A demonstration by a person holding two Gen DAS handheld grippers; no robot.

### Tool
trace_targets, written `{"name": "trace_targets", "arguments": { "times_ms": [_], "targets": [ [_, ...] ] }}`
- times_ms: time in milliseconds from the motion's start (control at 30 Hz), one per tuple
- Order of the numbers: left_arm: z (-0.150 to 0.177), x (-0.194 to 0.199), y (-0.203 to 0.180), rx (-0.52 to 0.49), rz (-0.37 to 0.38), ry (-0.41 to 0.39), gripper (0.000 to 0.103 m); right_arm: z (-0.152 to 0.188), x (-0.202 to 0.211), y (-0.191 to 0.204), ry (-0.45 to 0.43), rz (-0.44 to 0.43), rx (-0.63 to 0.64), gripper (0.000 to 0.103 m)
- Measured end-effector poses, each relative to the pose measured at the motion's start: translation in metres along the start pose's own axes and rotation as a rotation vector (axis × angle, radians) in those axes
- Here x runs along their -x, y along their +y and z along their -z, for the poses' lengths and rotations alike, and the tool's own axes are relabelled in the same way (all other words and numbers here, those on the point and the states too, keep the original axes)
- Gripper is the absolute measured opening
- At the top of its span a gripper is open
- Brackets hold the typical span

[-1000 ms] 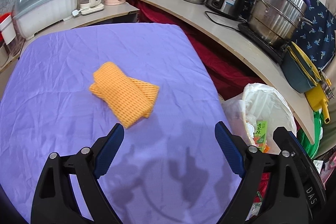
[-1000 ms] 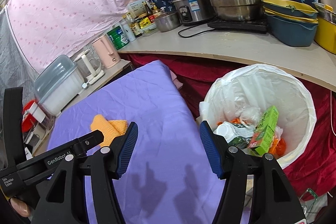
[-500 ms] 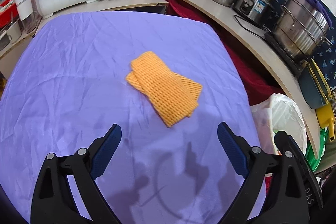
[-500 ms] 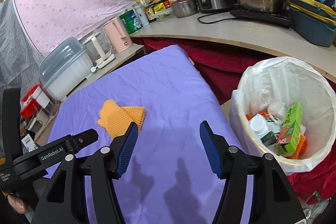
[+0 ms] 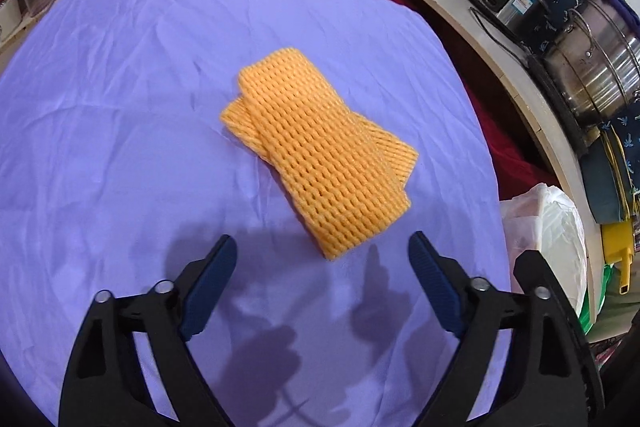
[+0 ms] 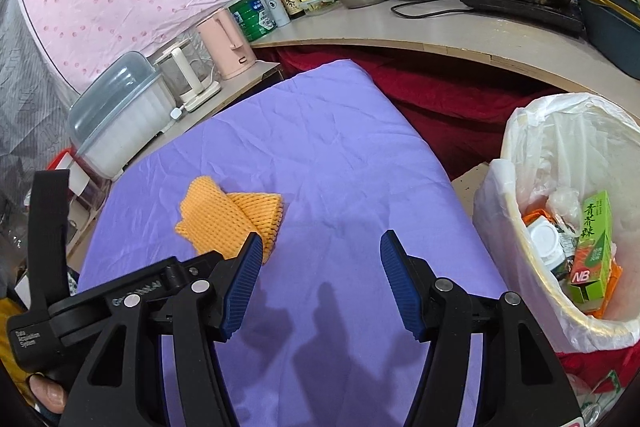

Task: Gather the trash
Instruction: 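Move both grippers back toward the orange mesh sleeve on the table, then grasp one end of the orange mesh sleeve with the right gripper while the left gripper grasps the other end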

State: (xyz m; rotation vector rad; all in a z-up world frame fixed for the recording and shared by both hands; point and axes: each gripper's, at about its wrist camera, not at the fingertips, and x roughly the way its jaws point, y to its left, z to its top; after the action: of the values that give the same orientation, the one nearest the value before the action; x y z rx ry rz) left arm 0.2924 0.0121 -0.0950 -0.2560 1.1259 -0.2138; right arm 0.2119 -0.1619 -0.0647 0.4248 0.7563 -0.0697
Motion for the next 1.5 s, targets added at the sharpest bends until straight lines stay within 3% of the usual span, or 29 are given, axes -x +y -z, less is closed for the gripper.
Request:
{"name": "trace_targets", "arguments": {
  "times_ms": [167,267,367,500,933,1300,1500],
  "targets": [
    [-0.004,-0.016,-0.002,-0.011,0.018,0.031,0.056,-0.007,-0.013,-0.003,0.008,0.008,-0.010,0.059],
    [-0.006,-0.019,-0.002,-0.040,0.043,0.053,0.024,-0.010,-0.021,-0.002,0.017,0.006,-0.013,0.059],
    [-0.007,-0.016,0.005,-0.034,0.069,0.068,0.012,-0.013,-0.031,0.004,0.027,-0.006,-0.006,0.059],
    [-0.008,-0.005,0.014,-0.061,0.059,0.046,0.010,-0.017,-0.045,0.019,0.041,-0.033,0.012,0.059],
    [-0.022,0.010,0.051,-0.074,-0.085,-0.013,0.010,-0.014,-0.102,0.054,0.120,-0.065,0.036,0.056],
    [-0.028,0.002,0.062,-0.062,-0.091,-0.008,0.010,-0.007,-0.114,0.065,0.138,-0.026,0.074,0.018],
    [-0.024,0.013,0.052,-0.084,-0.089,-0.031,0.010,-0.007,-0.094,0.060,0.116,-0.029,0.054,0.011]
  ]
}}
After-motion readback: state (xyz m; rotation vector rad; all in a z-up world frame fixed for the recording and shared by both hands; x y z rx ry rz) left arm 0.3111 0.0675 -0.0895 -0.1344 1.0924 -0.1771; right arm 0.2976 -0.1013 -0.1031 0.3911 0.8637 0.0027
